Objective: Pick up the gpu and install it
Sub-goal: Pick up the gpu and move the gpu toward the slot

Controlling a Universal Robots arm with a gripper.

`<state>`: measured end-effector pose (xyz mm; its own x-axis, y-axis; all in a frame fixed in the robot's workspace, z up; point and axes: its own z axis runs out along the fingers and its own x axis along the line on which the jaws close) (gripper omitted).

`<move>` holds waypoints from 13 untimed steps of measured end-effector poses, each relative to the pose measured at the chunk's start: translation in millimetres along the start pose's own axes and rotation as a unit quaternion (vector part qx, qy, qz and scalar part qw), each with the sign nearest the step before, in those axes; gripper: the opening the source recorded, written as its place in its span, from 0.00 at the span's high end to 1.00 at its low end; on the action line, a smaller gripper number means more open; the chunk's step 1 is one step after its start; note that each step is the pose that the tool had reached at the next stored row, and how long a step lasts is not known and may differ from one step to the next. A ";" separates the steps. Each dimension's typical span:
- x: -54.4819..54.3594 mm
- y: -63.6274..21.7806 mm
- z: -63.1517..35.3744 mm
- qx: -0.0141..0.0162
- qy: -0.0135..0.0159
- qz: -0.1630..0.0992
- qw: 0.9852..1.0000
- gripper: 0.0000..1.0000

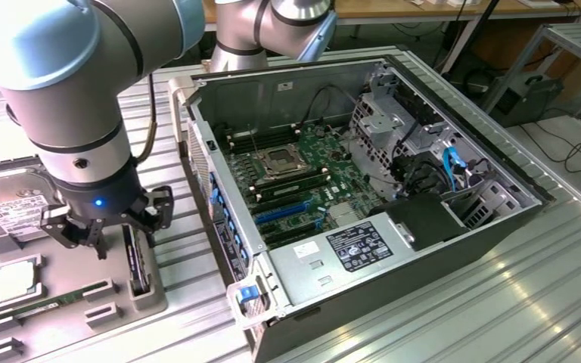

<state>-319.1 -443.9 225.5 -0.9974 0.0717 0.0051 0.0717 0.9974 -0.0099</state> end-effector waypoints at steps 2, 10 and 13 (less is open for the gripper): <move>-0.5 0.0 0.3 0.000 0.000 0.000 1.000 0.35; -2.3 0.3 1.2 0.001 0.000 -0.009 1.000 0.49; -2.5 -0.4 1.5 0.001 0.000 -0.013 1.000 0.49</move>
<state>-316.7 -444.5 224.1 -0.9989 0.0467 0.0050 0.0466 0.9988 -0.0112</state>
